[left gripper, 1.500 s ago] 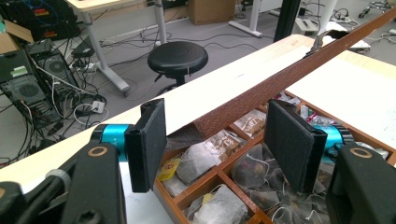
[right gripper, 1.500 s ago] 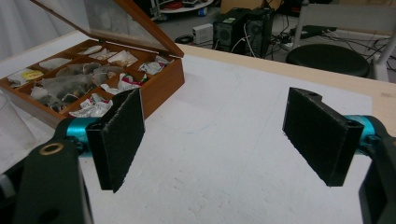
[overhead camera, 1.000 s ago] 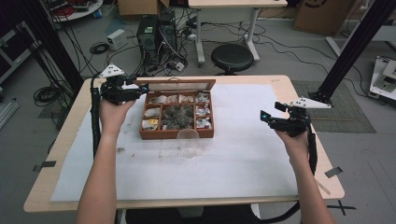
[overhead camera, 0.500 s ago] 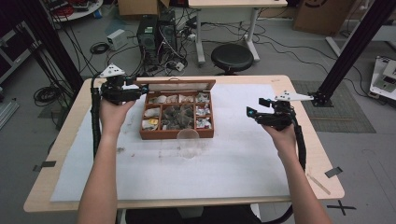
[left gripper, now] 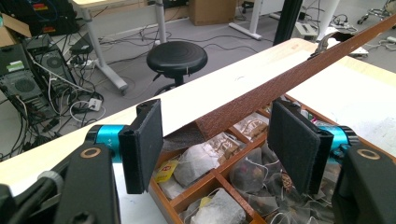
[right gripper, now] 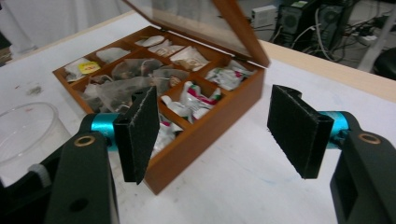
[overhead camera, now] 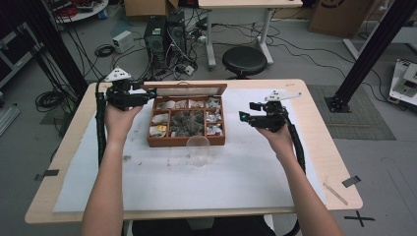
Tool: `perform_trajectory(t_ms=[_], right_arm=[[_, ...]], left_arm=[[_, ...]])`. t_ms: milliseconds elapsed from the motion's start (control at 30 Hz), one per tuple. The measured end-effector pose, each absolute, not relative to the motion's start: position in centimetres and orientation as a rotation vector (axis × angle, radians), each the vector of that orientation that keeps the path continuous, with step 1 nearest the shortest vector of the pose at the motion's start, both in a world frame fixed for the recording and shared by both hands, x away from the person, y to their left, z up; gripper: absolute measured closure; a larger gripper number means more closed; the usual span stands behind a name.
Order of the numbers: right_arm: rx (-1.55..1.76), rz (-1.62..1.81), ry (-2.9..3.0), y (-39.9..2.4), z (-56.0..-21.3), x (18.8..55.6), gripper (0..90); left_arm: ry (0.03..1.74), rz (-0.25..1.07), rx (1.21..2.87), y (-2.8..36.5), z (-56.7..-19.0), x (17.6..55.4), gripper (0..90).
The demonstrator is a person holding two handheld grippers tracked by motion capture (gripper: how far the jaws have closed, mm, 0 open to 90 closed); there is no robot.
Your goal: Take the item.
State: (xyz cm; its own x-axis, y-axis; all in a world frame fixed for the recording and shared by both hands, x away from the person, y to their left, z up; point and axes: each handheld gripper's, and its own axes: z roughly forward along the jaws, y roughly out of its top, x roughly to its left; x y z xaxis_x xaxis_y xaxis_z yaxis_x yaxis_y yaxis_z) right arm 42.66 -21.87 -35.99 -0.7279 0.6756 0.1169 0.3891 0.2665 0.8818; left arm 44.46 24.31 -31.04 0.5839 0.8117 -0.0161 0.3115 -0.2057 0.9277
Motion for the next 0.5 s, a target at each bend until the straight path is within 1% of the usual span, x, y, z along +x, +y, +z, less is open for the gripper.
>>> perform_trajectory(t_ms=[167, 233, 500], right_arm=[[0.948, 1.453, 2.308, -19.6, -36.1, 43.4, 36.9], [0.93, 1.474, 2.319, -18.9, -36.3, 43.6, 39.5], [0.915, 1.491, 2.381, -16.3, -37.3, 44.3, 41.6]], left_arm=[[0.924, 0.602, 1.779, 24.3, -31.0, 44.4, 36.0], [0.923, 0.601, 1.781, 24.3, -31.0, 44.4, 36.0], [0.918, 0.602, 1.785, 24.3, -31.0, 44.4, 36.0]])
